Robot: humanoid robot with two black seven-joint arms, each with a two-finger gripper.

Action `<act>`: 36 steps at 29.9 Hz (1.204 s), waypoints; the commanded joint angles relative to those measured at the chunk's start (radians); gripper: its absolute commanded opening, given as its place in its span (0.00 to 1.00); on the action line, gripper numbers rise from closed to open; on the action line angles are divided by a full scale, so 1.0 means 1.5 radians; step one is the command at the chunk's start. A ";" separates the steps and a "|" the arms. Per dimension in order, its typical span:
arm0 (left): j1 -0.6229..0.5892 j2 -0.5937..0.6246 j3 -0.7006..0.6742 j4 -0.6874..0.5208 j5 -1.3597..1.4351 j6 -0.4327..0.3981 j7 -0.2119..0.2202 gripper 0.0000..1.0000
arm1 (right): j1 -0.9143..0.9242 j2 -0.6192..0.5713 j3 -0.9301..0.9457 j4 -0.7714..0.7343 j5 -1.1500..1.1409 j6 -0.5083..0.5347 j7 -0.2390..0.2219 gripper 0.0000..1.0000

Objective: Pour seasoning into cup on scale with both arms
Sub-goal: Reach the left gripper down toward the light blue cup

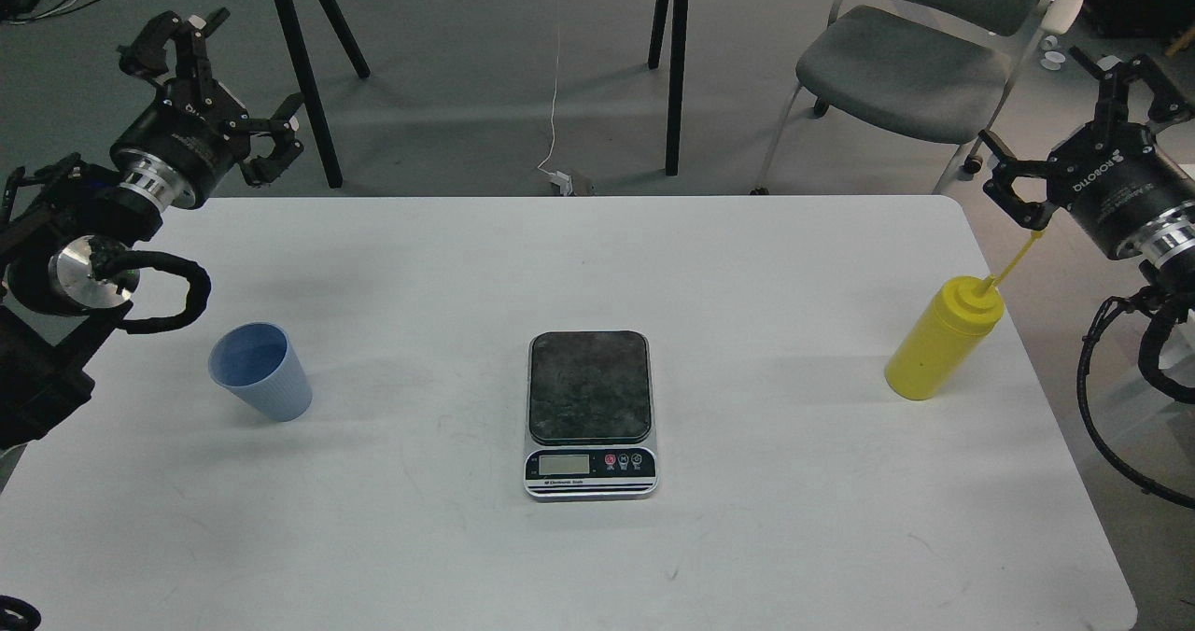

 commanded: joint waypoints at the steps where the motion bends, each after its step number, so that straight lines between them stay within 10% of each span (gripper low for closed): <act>1: 0.001 -0.001 0.000 -0.003 0.001 0.005 -0.012 1.00 | -0.001 0.000 -0.001 0.001 0.000 0.000 0.001 0.99; 20: -0.006 0.019 0.028 -0.020 0.031 -0.002 -0.028 1.00 | -0.002 -0.001 -0.001 0.003 0.000 0.001 0.000 0.99; 26: -0.011 0.132 0.077 -0.125 0.295 -0.094 -0.031 1.00 | -0.002 0.001 -0.002 0.002 -0.001 0.001 0.001 0.99; 36: -0.003 0.252 0.083 -0.171 0.641 -0.094 -0.052 1.00 | -0.003 -0.004 0.001 0.005 -0.001 0.004 0.002 0.99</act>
